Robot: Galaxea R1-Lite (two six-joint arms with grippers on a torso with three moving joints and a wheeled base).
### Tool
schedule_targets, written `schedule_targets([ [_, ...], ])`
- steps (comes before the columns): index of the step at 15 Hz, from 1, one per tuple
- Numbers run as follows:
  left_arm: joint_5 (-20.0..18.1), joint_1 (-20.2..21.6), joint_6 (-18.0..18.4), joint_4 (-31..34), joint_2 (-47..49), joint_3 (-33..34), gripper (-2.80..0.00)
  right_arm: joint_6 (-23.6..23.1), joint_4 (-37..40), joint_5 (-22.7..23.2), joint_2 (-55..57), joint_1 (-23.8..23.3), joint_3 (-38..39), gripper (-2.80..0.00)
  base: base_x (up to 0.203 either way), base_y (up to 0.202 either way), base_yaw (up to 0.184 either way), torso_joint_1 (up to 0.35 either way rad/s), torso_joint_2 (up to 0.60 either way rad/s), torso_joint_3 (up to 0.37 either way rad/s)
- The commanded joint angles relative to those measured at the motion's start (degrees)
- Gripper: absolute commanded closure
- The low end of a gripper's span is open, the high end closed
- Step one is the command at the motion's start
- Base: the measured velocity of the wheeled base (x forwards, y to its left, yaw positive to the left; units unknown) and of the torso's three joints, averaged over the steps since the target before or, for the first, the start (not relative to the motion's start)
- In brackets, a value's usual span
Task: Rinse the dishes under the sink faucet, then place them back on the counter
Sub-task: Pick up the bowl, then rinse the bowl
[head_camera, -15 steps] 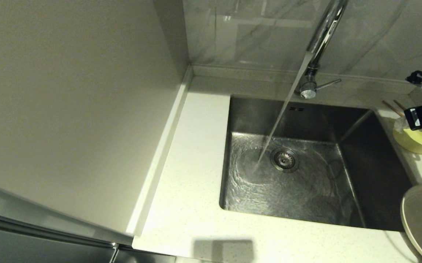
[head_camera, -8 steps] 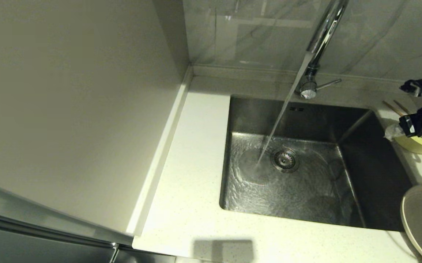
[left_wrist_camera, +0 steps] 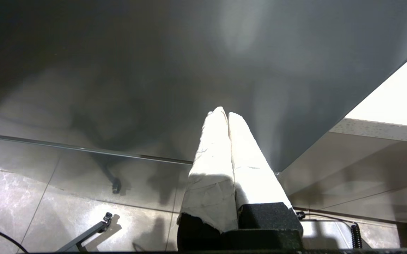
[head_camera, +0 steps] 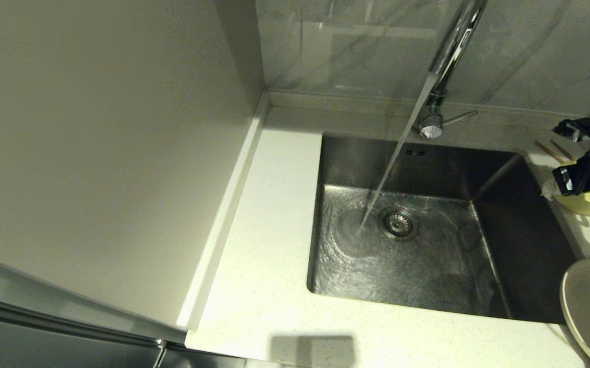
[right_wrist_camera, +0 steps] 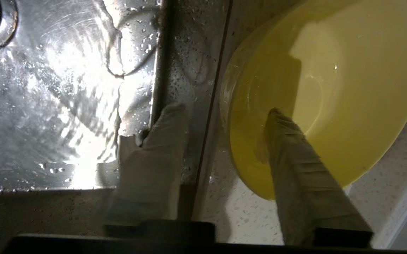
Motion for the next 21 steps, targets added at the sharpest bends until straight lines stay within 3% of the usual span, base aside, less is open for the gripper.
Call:
schedule_targets([
  [1, 0.0, 0.0, 0.0, 0.0, -0.1, 0.0, 0.00, -0.1, 0.2, -0.6, 1.1, -0.1, -0.8, 0.00, 0.000, 0.000, 0.000, 0.000, 0.00, 0.000],
  [7, 0.0, 0.0, 0.0, 0.0, -0.1, 0.0, 0.00, 0.3, 0.3, 0.5, -3.0, 0.0, -0.8, 0.00, 0.000, 0.000, 0.000, 0.000, 0.00, 0.000],
  [10, 0.0, 0.0, 0.0, 0.0, -0.1, 0.0, 0.00, 0.1, -0.2, 6.6, -10.5, 1.0, 5.7, 0.00, 0.000, 0.000, 0.000, 0.000, 0.00, 0.000],
  [13, 0.0, 0.0, 0.0, 0.0, -0.1, 0.0, 0.00, 0.0, -6.4, 11.1, -16.1, 4.7, 13.1, 0.00, 0.000, 0.000, 0.000, 0.000, 0.00, 0.000],
  [16, 0.0, 0.0, 0.0, 0.0, -0.1, 0.0, 0.00, -1.9, -7.1, 12.0, -19.3, 7.5, 14.7, 0.00, 0.000, 0.000, 0.000, 0.000, 0.00, 0.000],
  [18, 0.0, 0.0, 0.0, 0.0, -0.1, 0.0, 0.00, -2.5, -7.2, 17.1, -21.1, 10.8, 16.0, 0.00, 0.000, 0.000, 0.000, 0.000, 0.00, 0.000],
  [19, 0.0, 0.0, 0.0, 0.0, -0.1, 0.0, 0.00, -0.3, -7.6, 20.8, -21.8, 12.3, 16.7, 0.00, 0.000, 0.000, 0.000, 0.000, 0.00, 0.000],
  [21, 0.0, 0.0, 0.0, 0.0, -0.1, 0.0, 0.00, 11.4, -8.5, 24.1, -22.5, 16.4, 16.9, 0.00, 0.000, 0.000, 0.000, 0.000, 0.00, 0.000],
])
